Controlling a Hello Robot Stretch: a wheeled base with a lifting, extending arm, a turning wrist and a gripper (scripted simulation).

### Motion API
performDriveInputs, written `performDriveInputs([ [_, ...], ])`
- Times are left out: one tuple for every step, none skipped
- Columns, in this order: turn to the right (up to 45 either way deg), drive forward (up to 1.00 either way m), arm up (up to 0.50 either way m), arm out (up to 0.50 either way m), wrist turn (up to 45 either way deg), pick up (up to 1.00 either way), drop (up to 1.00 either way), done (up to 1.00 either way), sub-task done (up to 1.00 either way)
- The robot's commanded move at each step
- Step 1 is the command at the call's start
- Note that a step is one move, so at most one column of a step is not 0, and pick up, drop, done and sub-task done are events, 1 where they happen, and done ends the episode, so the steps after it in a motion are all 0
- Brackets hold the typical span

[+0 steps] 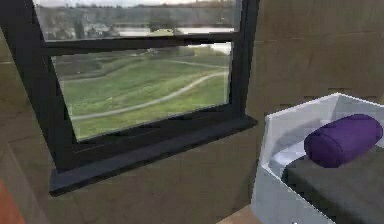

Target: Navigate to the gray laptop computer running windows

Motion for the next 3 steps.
performDriveInputs([
  [45.0, 0.0, 0.0, 0.0, 0.0, 0.0, 0.0, 0.0, 0.0],
  [12.0, 0.0, 0.0, 0.0, 0.0, 0.0, 0.0, 0.0, 0.0],
  [0.0, 0.15, 0.0, 0.0, 0.0, 0.0, 0.0, 0.0, 0.0],
])
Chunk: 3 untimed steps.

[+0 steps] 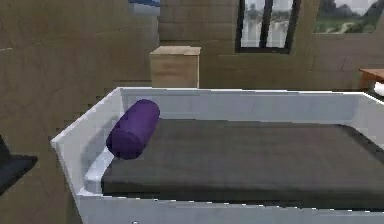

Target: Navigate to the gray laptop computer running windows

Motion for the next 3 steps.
performDriveInputs([
  [45.0, 0.0, 0.0, 0.0, 0.0, 0.0, 0.0, 0.0, 0.0],
  [45.0, 0.0, 0.0, 0.0, 0.0, 0.0, 0.0, 0.0, 0.0],
  [0.0, 0.25, 0.0, 0.0, 0.0, 0.0, 0.0, 0.0, 0.0],
])
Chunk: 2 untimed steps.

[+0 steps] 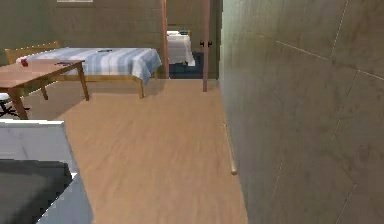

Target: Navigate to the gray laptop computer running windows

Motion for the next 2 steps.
performDriveInputs([
  [-3.0, 0.0, 0.0, 0.0, 0.0, 0.0, 0.0, 0.0, 0.0],
  [0.0, 1.0, 0.0, 0.0, 0.0, 0.0, 0.0, 0.0, 0.0],
])
